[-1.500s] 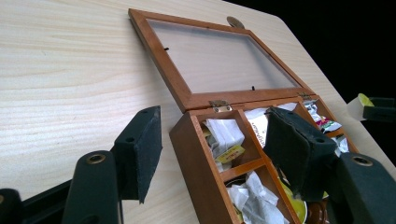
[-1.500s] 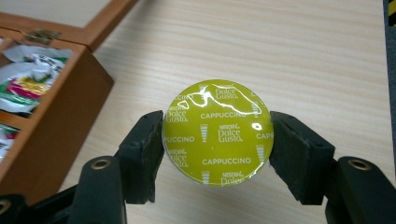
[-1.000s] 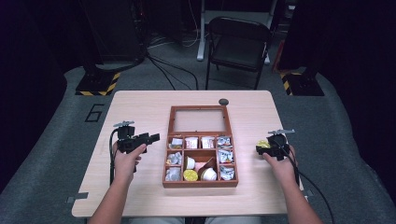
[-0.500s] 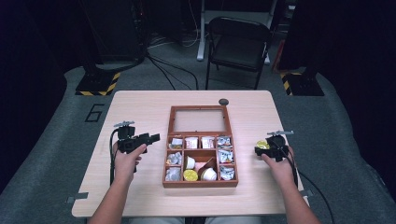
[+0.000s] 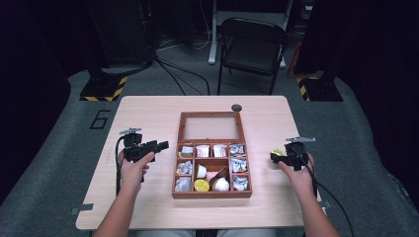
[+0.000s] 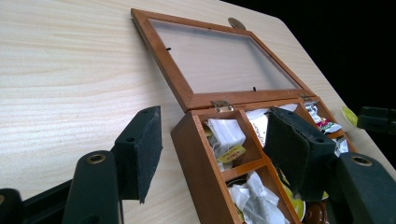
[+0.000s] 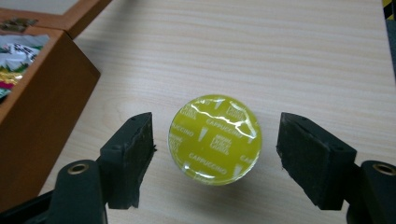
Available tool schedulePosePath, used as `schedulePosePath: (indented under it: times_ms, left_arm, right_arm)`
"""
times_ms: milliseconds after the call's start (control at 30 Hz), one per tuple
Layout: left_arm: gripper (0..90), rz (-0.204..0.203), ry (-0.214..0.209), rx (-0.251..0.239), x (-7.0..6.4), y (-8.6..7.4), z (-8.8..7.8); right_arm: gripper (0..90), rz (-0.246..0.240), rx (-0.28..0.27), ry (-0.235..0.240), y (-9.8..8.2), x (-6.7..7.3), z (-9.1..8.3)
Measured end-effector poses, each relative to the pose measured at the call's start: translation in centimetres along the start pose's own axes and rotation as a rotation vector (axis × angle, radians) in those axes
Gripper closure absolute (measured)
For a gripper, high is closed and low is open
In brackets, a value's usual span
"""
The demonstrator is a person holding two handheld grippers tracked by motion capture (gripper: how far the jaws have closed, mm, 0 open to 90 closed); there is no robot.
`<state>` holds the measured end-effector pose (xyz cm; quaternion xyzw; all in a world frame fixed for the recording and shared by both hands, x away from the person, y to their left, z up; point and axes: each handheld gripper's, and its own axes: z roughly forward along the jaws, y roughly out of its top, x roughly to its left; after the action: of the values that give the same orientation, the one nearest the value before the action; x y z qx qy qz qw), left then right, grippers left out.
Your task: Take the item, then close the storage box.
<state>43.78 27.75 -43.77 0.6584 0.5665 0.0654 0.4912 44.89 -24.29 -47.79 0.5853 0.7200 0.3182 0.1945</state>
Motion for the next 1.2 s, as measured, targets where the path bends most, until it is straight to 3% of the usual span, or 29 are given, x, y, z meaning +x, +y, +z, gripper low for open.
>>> schedulePosePath:
  times_ms: [267, 533, 667, 733, 900, 1200]
  left_arm:
    - [36.5, 0.004, 0.004, 0.007, 0.0, 0.0, 0.1]
    - [36.5, 0.009, 0.010, 0.024, -0.4, -0.1, 0.7]
    - [36.5, 0.034, 0.014, 0.037, -0.4, 0.0, 1.0]
    - [37.1, 0.022, 0.011, 0.039, -0.8, 0.1, 1.2]
    - [37.1, 0.048, 0.002, 0.050, -1.4, 0.6, 1.7]
    - [36.7, 0.069, -0.006, 0.061, -2.1, 1.4, 2.5]
  right_arm:
    - [27.3, -0.045, -0.042, 0.026, 1.5, 1.2, -1.8]
    - [28.5, -0.071, -0.026, 0.071, 2.1, 2.8, -1.8]
    - [29.0, -0.079, -0.030, 0.096, 2.6, 3.2, -2.1]
    - [29.1, -0.082, -0.034, 0.106, 2.9, 3.5, -2.4]
    - [29.2, -0.115, -0.040, 0.134, 3.6, 4.0, -3.0]
    - [29.3, -0.109, -0.035, 0.174, 4.6, 5.0, -3.6]
